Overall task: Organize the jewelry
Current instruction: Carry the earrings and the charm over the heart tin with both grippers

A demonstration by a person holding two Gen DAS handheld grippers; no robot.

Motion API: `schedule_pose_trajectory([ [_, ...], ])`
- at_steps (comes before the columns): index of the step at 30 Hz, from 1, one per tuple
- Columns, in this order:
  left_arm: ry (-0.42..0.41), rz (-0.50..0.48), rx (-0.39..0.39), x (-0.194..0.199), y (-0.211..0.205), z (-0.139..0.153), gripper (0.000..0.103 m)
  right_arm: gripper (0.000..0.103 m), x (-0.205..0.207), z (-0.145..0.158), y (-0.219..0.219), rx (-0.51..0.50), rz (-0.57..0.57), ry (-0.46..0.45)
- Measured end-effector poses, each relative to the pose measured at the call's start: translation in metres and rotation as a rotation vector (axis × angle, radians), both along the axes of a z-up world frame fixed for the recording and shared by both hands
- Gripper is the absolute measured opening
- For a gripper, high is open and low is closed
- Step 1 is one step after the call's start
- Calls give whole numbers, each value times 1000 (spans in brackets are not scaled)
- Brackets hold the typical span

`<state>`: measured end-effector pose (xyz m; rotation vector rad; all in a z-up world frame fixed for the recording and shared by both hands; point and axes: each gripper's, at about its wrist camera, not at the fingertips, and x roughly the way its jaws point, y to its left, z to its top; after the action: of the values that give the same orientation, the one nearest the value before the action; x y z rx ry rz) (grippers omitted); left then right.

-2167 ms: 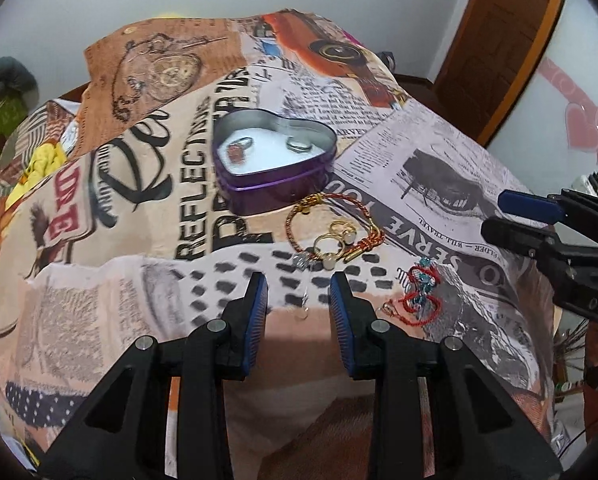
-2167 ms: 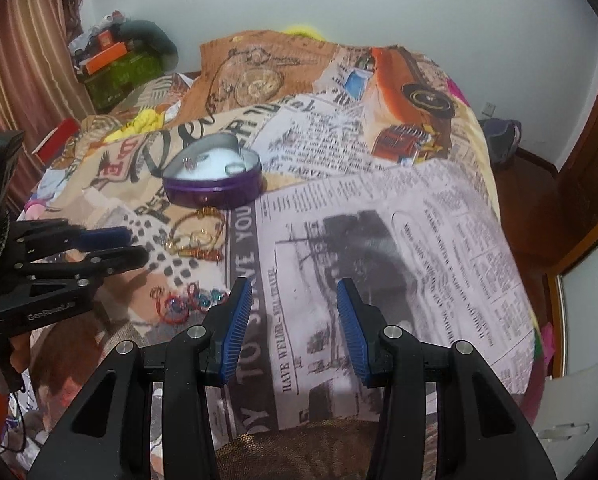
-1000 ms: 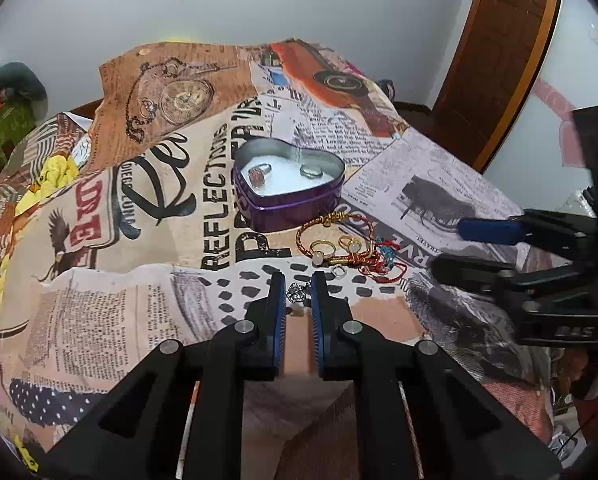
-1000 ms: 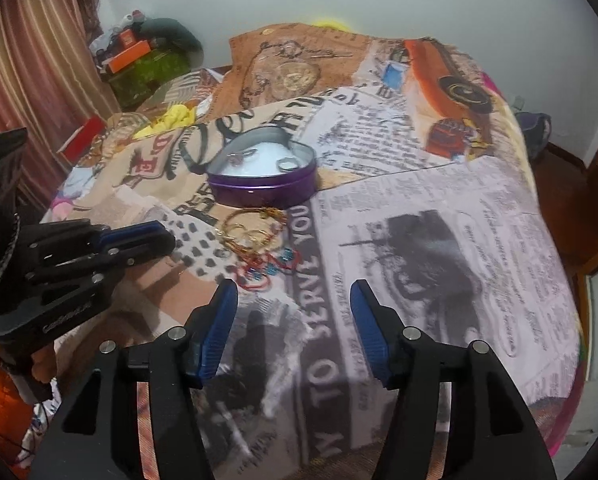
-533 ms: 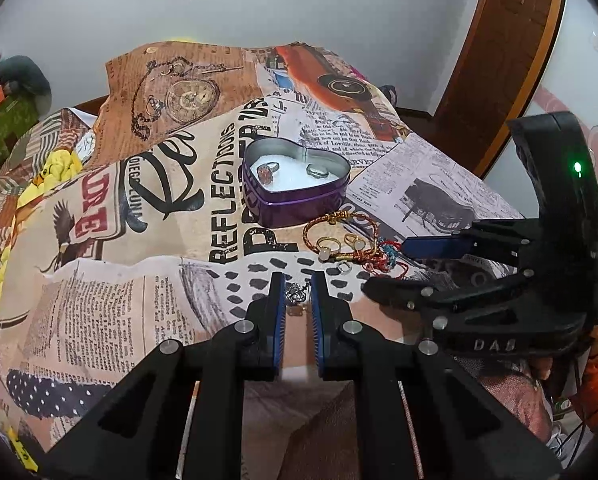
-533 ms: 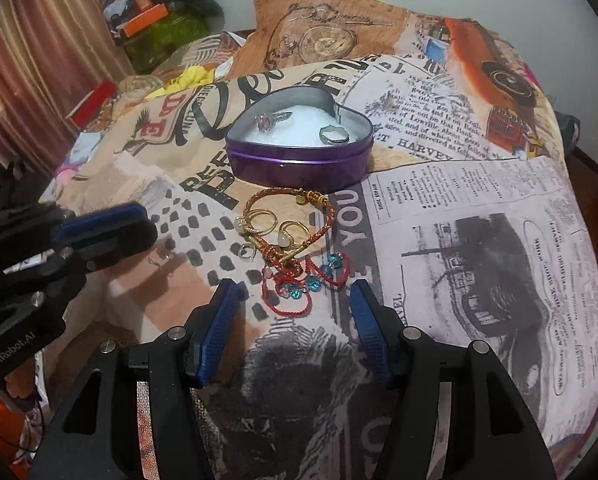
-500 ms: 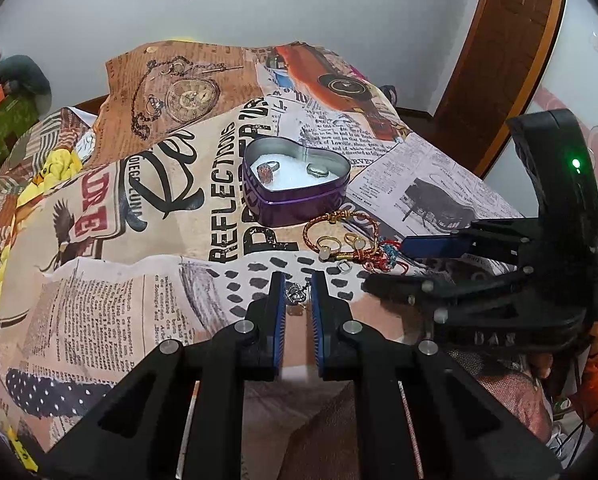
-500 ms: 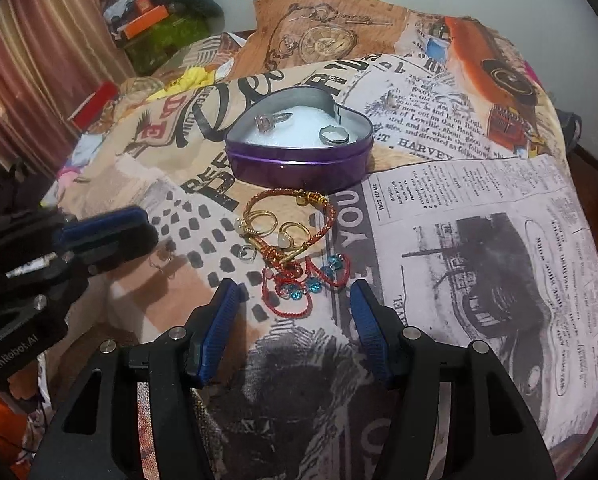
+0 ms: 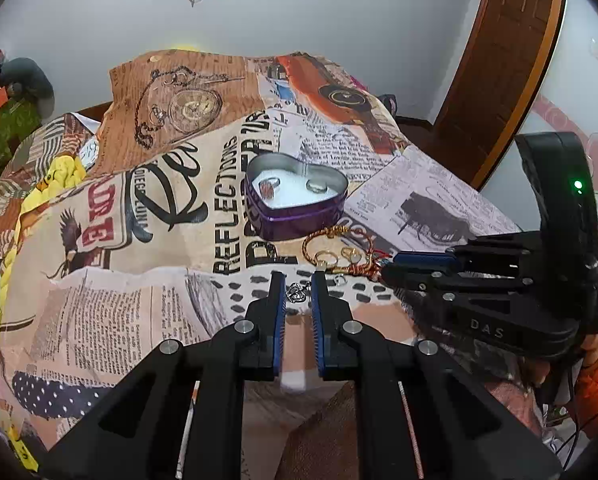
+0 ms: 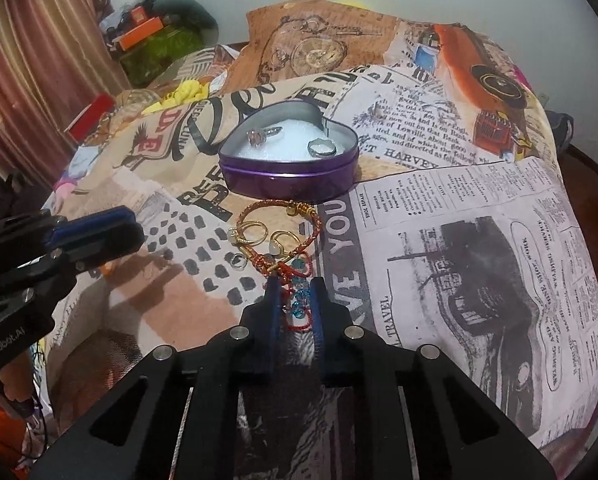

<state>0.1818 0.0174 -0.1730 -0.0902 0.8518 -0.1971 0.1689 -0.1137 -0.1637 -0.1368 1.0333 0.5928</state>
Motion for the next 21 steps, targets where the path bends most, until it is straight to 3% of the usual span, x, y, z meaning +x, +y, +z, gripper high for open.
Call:
schedule_pose_trajectory([
  [21, -122, 5, -9, 17, 0, 43, 11, 13, 6, 75, -11, 101, -56, -206],
])
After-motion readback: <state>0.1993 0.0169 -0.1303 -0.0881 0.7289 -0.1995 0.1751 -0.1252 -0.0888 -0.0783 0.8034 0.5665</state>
